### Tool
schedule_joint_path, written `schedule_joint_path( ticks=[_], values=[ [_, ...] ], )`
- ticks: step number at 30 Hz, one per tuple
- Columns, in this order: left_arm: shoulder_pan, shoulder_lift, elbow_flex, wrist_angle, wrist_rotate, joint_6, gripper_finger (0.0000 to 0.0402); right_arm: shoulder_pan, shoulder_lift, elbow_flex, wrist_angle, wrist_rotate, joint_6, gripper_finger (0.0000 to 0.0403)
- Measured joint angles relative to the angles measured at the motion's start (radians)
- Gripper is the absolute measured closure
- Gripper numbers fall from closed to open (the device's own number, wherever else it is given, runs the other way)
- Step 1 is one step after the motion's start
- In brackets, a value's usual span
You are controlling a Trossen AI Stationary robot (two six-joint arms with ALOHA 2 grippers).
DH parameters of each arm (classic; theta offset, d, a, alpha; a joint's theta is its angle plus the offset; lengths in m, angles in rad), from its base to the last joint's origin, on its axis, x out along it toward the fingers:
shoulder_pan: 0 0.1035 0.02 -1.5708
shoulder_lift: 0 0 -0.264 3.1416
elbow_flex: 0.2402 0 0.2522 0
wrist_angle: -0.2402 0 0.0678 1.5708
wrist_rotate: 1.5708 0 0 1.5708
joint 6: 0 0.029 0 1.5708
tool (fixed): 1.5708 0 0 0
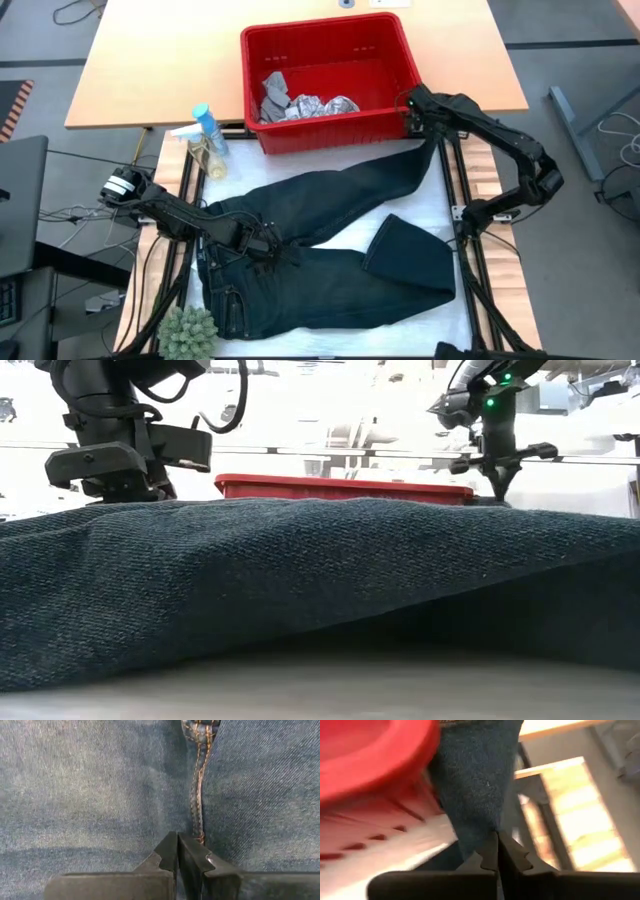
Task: Fold Laundry from Bin
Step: Fold the blue jeans
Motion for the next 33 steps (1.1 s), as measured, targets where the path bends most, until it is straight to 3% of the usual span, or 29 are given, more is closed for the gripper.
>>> schedule_joint_path(
  ticks=[5, 10, 12, 16, 21, 25, 33],
  values=[
    [0.000, 0.000, 0.000, -0.012, 0.001, 0.001, 0.0401, -0.023, 0.002, 0.000, -0.093, 0.022, -0.101, 0.0311],
    [0.000, 0.000, 0.000, -0.016, 0.026, 0.040, 0.0401, -0.002, 0.011, 0.000, -0.147, -0.021, -0.053, 0.0269],
    [0.000, 0.000, 0.000, -0.019, 0.039, 0.062, 0.0401, 0.015, 0.009, 0.000, -0.129, -0.082, -0.039, 0.0256],
    [0.000, 0.000, 0.000, -0.020, 0.055, 0.118, 0.0401, 0.089, 0.009, -0.001, -0.125, -0.276, -0.174, 0.0238],
    [0.000, 0.000, 0.000, 0.042, 0.054, 0.265, 0.0401, 0.347, 0.009, -0.046, -0.112, -0.456, -0.377, 0.0235],
    [0.000, 0.000, 0.000, 0.095, 0.097, 0.414, 0.0401, 0.622, 0.008, -0.066, -0.107, -0.518, -0.377, 0.0242],
    [-0.037, 0.000, 0.000, 0.097, 0.272, 0.502, 0.0401, 1.151, 0.013, -0.066, -0.033, -0.486, 0.005, 0.0254]
  ],
)
